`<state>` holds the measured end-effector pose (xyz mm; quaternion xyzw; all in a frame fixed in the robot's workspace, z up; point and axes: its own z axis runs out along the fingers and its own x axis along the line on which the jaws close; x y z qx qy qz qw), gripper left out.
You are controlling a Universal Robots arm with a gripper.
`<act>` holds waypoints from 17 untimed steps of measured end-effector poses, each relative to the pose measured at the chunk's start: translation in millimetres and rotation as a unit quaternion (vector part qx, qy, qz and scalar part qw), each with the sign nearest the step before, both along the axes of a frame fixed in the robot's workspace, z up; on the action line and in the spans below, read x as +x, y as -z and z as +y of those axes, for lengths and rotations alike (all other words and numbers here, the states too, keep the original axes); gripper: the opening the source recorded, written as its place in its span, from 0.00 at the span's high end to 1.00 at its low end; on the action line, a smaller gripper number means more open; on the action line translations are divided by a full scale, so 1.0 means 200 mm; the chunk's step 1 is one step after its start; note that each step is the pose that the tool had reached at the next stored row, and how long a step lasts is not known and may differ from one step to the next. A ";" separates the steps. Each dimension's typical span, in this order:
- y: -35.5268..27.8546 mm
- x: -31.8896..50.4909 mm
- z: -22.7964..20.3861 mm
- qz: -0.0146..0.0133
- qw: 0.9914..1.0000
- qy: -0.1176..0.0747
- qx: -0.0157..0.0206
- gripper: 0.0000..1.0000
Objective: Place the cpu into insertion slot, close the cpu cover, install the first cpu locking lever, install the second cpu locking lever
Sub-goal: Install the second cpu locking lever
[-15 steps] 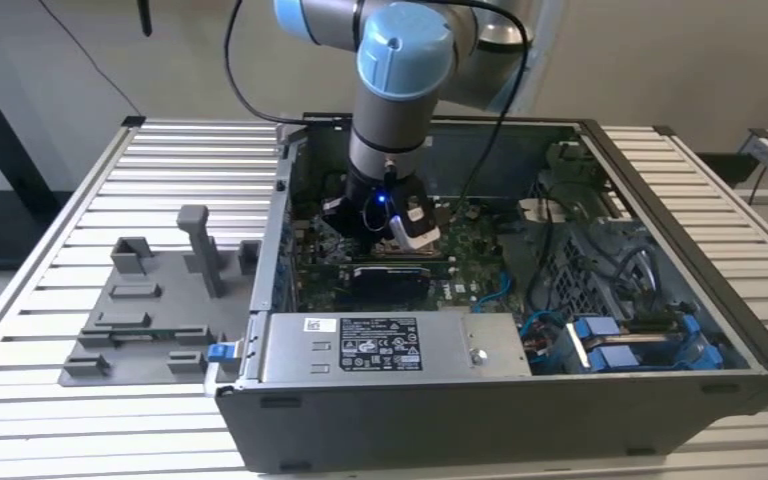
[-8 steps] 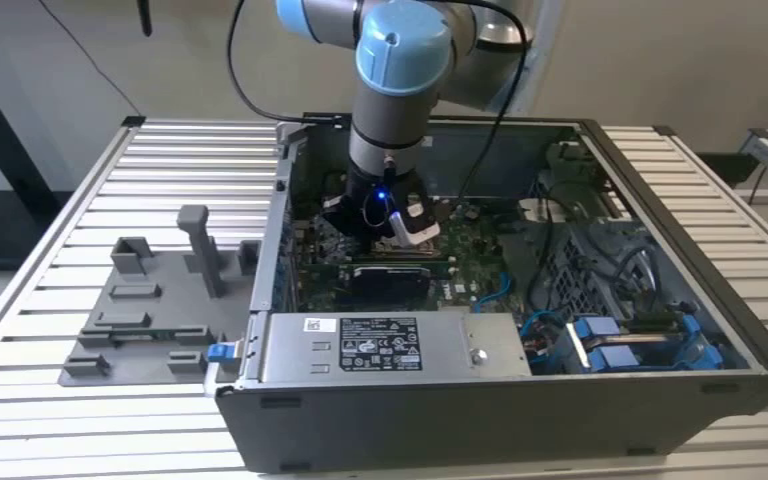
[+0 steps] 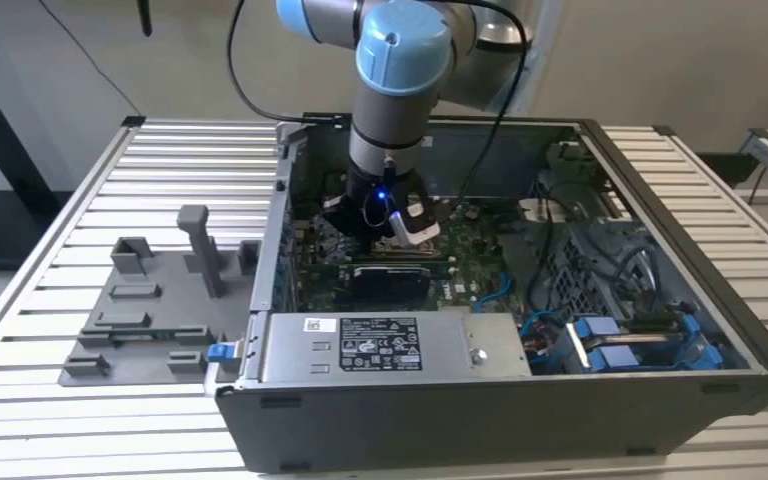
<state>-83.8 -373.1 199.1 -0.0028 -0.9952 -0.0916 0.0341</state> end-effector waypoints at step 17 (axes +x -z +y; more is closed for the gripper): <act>0.017 0.000 -0.008 -0.001 1.000 0.000 -0.001 0.89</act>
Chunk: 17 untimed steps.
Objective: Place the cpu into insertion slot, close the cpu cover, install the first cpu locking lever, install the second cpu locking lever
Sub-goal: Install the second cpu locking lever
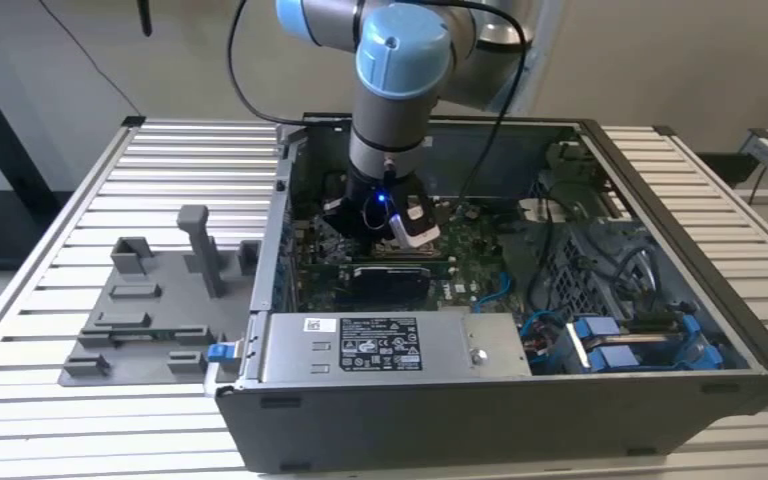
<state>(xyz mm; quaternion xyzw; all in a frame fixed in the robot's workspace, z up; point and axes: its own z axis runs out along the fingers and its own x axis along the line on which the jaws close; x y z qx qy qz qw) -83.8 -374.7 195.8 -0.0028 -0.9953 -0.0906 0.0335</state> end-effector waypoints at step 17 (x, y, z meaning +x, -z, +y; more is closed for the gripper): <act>-0.089 0.009 -0.026 0.002 1.000 0.000 -0.002 0.89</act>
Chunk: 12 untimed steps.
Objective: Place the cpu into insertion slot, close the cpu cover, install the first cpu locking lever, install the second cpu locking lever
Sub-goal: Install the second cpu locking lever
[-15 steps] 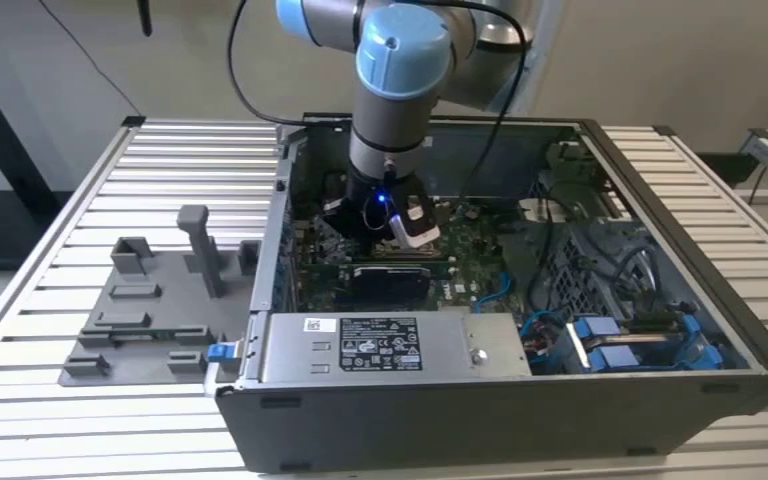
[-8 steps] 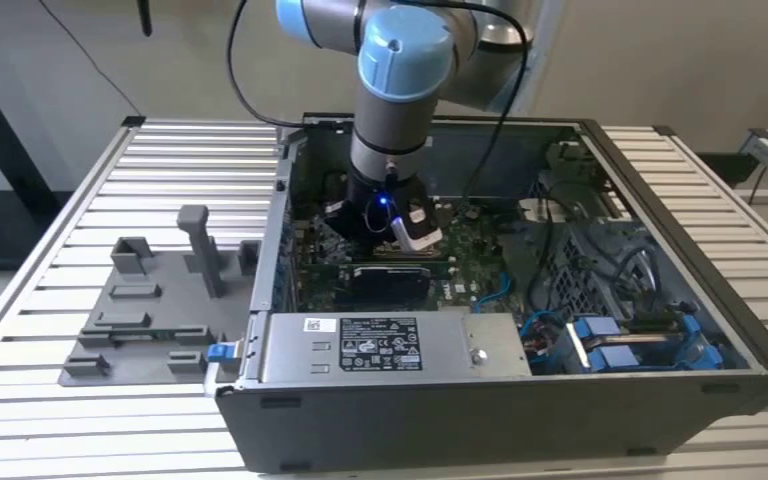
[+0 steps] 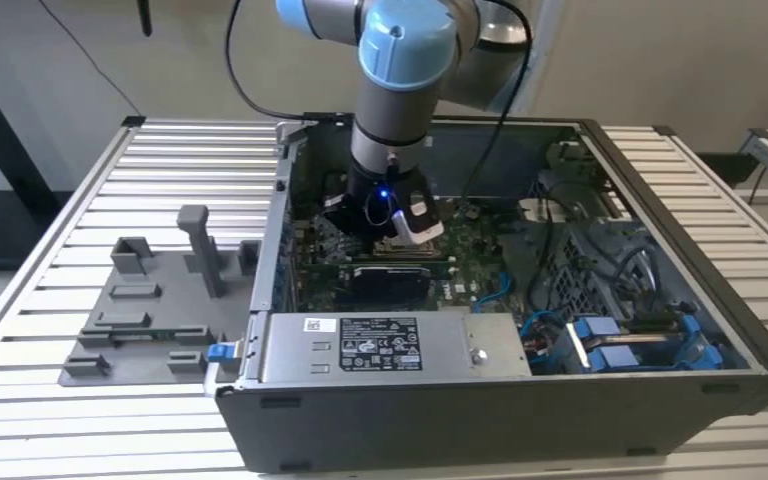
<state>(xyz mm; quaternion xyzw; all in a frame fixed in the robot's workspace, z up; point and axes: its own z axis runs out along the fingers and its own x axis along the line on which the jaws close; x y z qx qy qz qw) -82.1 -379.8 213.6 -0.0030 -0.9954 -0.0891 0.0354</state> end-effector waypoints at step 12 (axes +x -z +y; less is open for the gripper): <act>-0.269 0.001 0.000 0.000 1.000 0.000 -0.001 0.89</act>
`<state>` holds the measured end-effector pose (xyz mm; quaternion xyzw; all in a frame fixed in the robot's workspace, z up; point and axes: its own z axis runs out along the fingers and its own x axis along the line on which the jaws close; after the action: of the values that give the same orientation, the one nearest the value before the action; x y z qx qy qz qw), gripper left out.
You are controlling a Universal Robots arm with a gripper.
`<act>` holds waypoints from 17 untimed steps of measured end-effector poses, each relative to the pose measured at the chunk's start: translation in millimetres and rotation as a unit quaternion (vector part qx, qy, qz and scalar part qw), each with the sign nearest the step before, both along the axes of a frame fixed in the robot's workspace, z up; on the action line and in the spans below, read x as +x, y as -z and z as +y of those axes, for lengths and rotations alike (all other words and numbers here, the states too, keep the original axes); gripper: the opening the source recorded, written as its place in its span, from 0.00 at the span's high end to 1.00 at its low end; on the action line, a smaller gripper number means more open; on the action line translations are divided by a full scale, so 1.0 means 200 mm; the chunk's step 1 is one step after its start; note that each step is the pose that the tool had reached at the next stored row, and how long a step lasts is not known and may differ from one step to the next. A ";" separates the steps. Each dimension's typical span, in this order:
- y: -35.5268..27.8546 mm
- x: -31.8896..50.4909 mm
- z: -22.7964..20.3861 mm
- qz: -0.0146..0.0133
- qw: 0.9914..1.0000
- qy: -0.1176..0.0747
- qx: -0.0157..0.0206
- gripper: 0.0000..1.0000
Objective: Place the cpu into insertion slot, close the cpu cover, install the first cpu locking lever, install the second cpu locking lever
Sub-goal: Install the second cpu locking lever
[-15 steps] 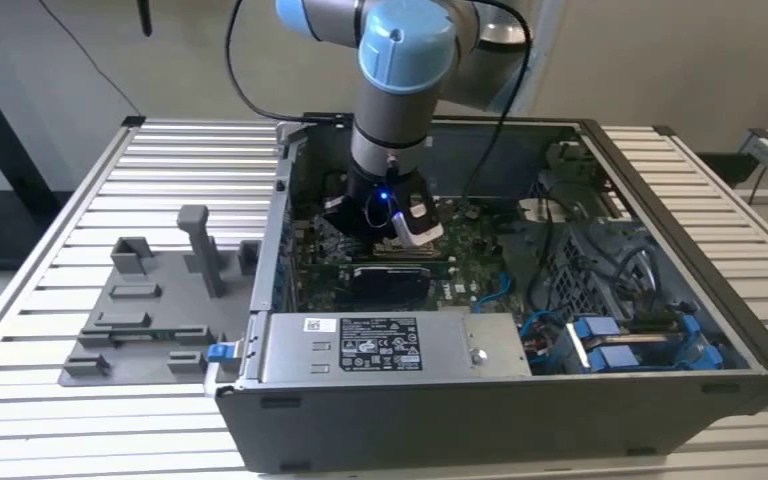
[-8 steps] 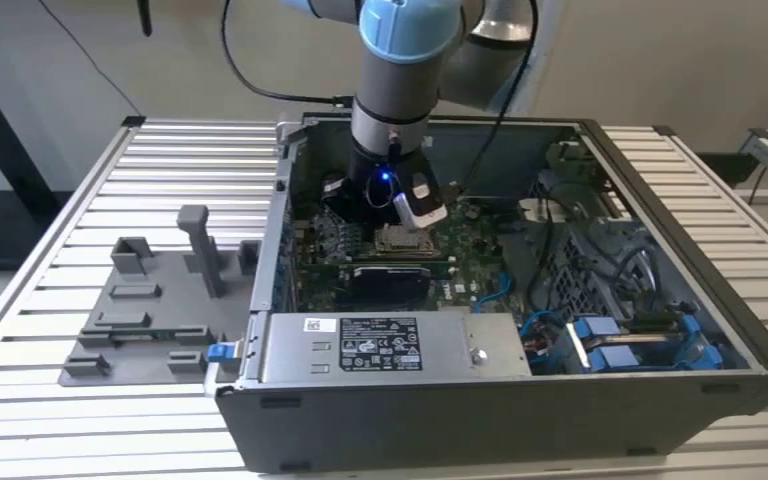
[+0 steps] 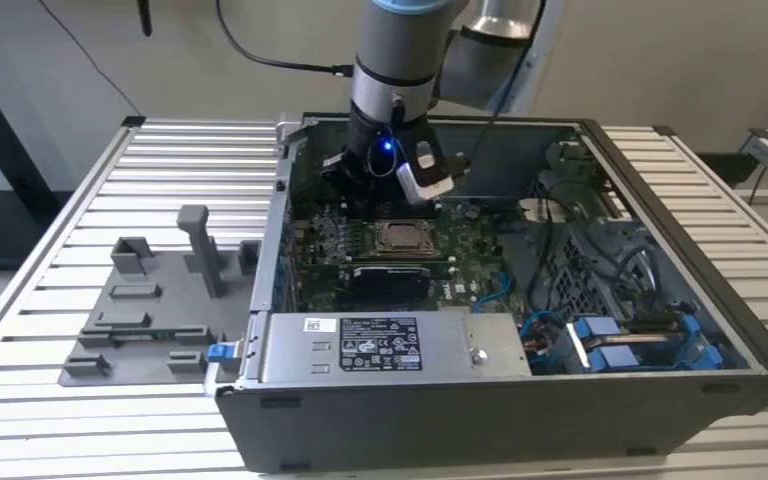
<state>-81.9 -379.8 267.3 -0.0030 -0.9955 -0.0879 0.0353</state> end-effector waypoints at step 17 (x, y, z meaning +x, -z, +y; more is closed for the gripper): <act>-0.383 0.002 0.000 0.000 1.000 0.000 0.000 0.89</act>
<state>-81.5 -379.8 343.8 -0.0029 -0.9955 -0.0878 0.0352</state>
